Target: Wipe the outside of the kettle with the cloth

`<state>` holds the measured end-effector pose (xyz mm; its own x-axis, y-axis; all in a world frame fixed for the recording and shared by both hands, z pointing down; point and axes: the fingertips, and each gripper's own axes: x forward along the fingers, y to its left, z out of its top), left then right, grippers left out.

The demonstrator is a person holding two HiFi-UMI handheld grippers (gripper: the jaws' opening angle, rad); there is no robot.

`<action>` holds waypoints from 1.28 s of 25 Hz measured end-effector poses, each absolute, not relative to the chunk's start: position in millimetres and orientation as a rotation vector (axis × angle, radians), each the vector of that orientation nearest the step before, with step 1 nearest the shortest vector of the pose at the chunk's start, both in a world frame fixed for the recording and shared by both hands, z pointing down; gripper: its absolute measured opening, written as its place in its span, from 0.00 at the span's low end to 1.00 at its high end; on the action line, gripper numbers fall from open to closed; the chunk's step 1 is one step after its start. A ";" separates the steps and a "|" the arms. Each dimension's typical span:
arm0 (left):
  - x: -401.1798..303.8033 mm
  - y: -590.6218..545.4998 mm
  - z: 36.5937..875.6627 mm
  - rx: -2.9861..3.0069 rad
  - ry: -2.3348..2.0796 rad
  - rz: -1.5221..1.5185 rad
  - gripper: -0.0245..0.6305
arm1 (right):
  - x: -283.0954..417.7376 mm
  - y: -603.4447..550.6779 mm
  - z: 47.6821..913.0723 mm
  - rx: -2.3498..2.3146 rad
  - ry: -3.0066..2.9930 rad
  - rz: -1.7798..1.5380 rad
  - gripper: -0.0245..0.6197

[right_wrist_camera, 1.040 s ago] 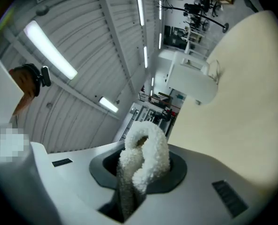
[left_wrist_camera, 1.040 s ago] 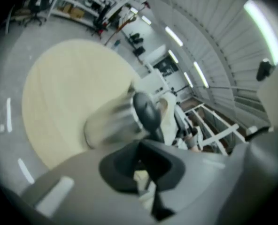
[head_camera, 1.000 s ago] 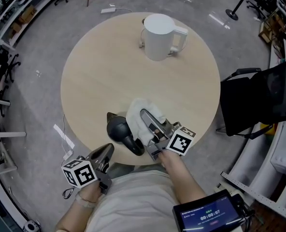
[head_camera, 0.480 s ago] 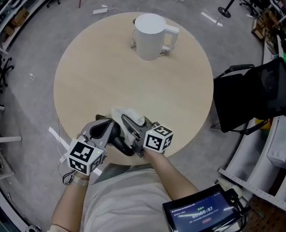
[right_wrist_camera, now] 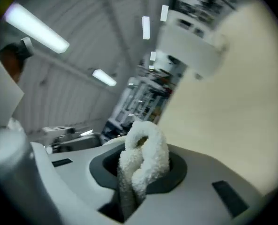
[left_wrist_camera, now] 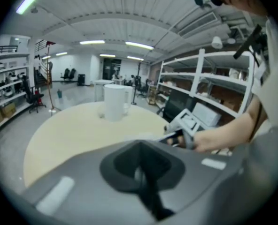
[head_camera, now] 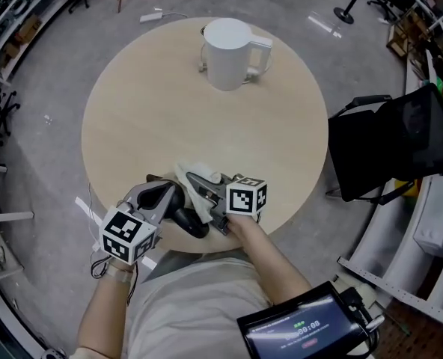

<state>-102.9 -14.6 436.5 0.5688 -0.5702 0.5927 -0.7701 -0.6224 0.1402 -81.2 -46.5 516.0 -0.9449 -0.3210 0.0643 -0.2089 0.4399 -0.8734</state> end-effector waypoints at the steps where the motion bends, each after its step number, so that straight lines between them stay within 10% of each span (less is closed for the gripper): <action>1: -103.4 -15.2 435.8 2.419 -1.092 0.712 0.03 | -86.0 -40.5 482.3 -0.383 2.656 -1.331 0.17; 32: -106.4 -13.7 436.3 2.408 -1.105 0.720 0.03 | -41.8 15.4 617.0 -0.682 2.334 -1.973 0.17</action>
<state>-106.4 -13.7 436.3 0.5565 -0.5775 0.5974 -0.7797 -0.6113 0.1354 -41.8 15.4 617.0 -0.9052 -0.3312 0.2663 -0.3178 0.1114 -0.9416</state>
